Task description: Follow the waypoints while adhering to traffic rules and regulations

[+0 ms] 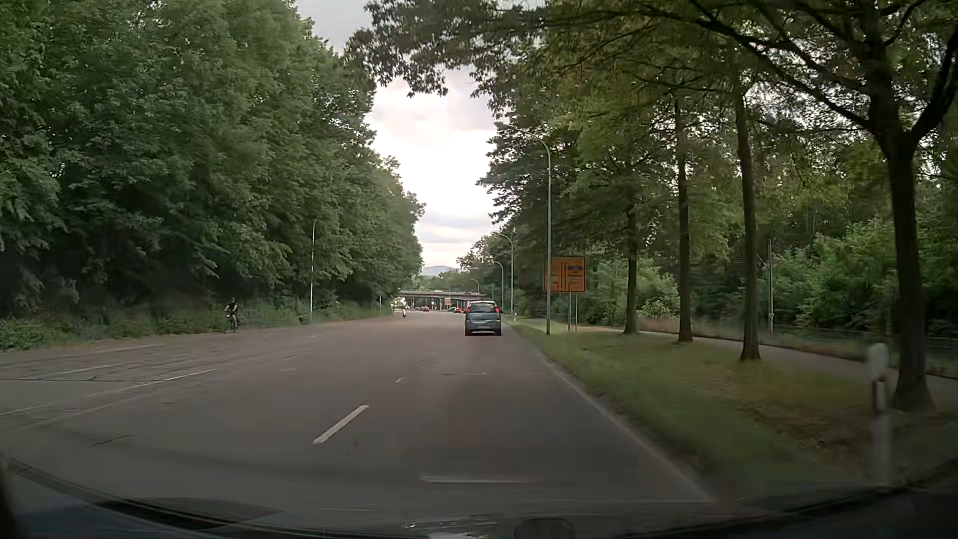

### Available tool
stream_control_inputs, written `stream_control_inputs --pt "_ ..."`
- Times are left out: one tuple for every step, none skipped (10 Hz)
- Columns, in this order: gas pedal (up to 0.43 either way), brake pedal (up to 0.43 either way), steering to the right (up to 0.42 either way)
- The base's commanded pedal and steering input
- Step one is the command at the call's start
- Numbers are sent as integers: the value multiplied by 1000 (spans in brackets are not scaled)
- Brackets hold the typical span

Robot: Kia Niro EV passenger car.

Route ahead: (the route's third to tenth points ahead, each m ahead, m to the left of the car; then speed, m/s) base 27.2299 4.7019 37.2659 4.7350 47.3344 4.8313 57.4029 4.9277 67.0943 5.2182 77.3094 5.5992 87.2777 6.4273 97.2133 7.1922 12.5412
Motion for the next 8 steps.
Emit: stream_control_inputs --pt "130 0 -6" --pt "130 0 -6" --pt "130 0 -5" --pt "130 0 -5" --pt "130 0 -4" --pt "130 0 -3" --pt "130 0 -1" --pt "130 0 -1"
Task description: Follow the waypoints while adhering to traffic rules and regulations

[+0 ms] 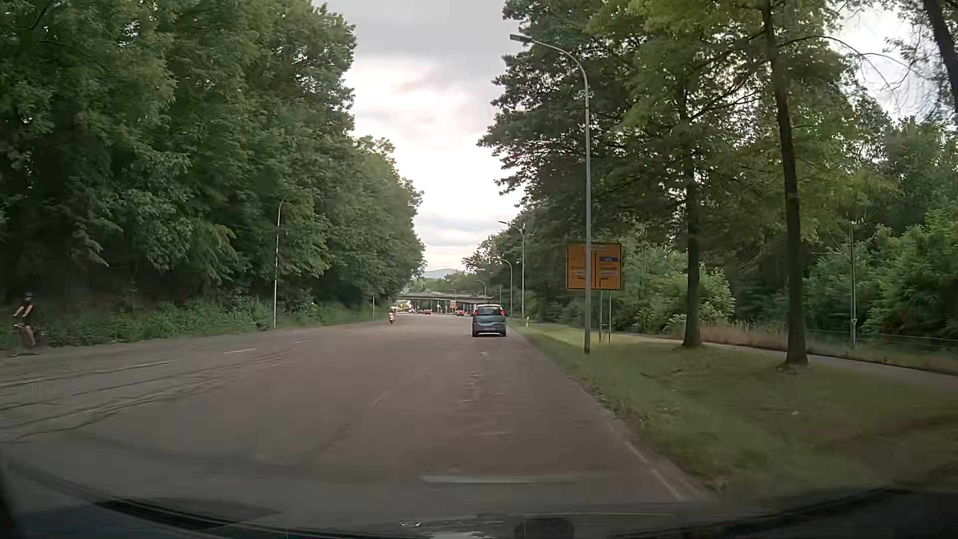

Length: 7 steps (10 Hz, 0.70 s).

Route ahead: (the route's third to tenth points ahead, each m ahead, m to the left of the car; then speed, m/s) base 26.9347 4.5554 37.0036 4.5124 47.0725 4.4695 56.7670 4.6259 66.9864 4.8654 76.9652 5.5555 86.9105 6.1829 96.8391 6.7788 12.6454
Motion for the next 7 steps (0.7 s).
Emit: stream_control_inputs --pt "130 0 -1" --pt "130 0 0" --pt "138 0 0" --pt "138 0 1" --pt "138 0 0" --pt "138 0 0" --pt "138 0 1"
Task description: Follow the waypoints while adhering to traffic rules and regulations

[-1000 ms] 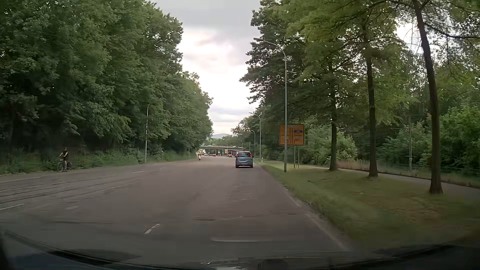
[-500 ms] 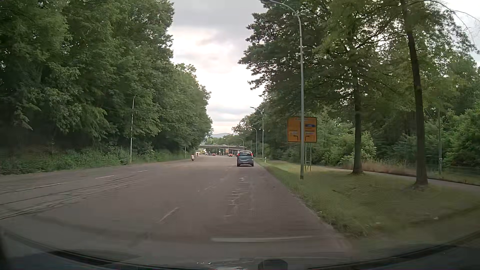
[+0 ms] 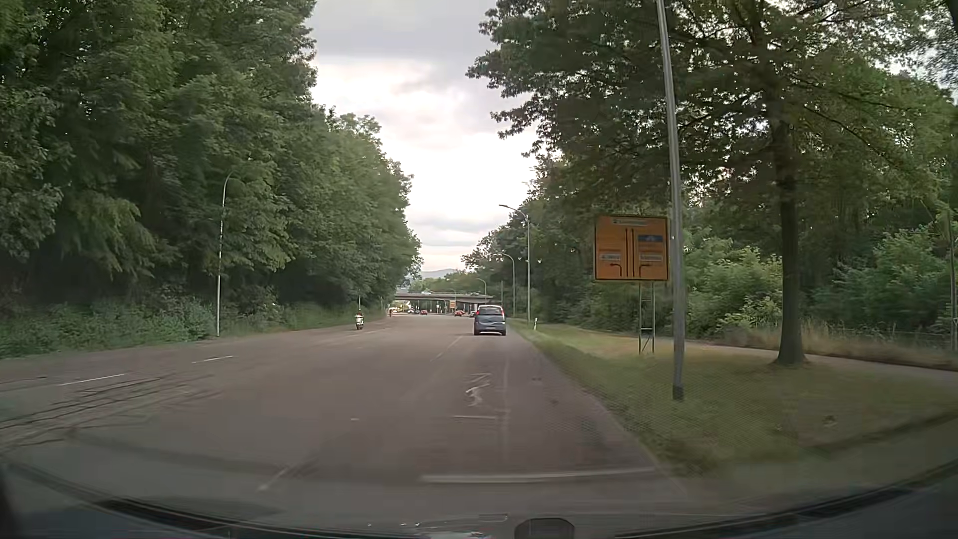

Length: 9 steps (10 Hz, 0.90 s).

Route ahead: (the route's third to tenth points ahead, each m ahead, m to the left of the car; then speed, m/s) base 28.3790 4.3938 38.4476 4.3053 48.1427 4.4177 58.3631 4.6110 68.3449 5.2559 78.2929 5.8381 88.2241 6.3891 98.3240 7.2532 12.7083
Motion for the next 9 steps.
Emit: stream_control_inputs --pt "138 0 0" --pt "138 0 1" --pt "138 0 0" --pt "138 0 0" --pt "138 0 0" --pt "138 0 -1" --pt "138 0 -1" --pt "138 0 -1" --pt "138 0 -1"
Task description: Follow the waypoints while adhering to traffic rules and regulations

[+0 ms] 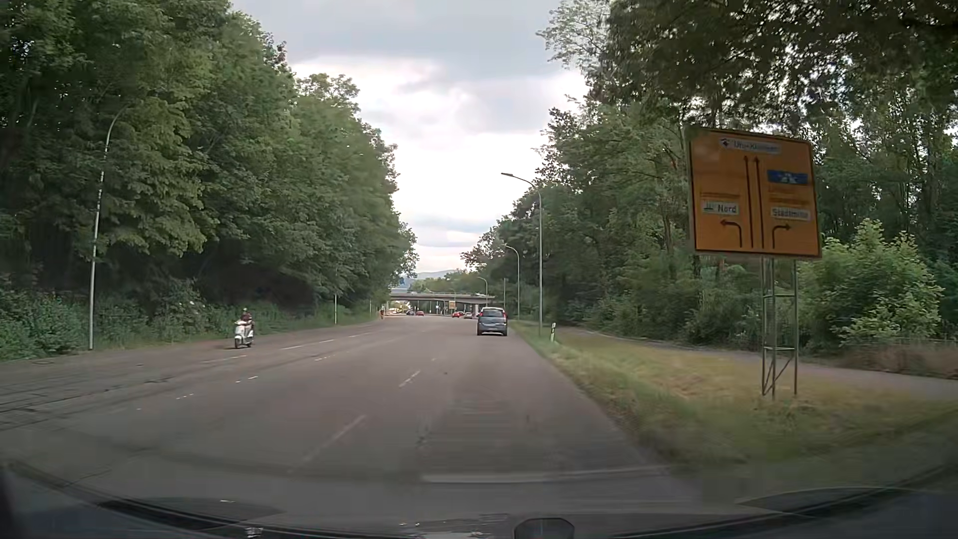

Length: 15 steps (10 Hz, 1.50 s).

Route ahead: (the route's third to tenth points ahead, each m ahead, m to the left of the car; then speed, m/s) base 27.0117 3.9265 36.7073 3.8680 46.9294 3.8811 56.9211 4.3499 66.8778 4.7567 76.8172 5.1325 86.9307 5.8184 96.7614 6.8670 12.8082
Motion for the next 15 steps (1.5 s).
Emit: stream_control_inputs --pt "138 0 -2" --pt "138 0 -1" --pt "138 0 -1" --pt "138 0 -1" --pt "138 0 -1" --pt "138 0 -1" --pt "138 0 -1" --pt "138 0 -1" --pt "138 0 -1" --pt "138 0 -1" --pt "138 0 -1" --pt "138 0 -2" --pt "138 0 -2" --pt "138 0 -2" --pt "138 0 -1"
